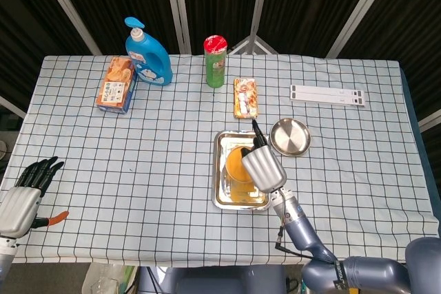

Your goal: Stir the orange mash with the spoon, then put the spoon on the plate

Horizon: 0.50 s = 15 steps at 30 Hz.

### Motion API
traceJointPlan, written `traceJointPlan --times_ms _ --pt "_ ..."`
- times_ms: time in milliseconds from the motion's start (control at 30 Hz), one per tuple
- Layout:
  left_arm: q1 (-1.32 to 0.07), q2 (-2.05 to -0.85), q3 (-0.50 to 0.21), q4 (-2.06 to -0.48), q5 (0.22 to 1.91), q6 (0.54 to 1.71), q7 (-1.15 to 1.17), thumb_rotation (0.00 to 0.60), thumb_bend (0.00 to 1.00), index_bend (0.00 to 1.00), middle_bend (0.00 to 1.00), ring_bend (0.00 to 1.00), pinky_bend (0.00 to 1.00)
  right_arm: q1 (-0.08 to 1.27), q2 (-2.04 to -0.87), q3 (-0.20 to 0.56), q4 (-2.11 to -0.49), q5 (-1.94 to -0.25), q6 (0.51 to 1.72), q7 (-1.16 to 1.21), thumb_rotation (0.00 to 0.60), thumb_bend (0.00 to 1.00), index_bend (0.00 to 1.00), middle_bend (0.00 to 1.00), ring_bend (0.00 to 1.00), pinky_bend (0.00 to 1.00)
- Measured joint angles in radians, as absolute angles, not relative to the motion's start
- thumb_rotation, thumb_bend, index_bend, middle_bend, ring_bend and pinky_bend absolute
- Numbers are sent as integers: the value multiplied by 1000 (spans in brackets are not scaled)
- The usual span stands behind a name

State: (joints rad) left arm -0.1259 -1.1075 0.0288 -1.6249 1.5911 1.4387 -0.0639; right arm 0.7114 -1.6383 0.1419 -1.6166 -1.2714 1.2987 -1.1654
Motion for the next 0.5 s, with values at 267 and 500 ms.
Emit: traceJointPlan --times_ms 267,500 --pt "-127 -1107 30 -1624 1593 1438 -67 600 0 0 0 0 0 708 -1667 150 -1570 -1273 1307 -1146 600 767 821 735 442 0" --pt "-127 -1107 29 -1625 1591 1437 -65 600 0 0 0 0 0 711 -1682 157 -1548 -1276 1305 -1135 600 766 824 736 442 0"
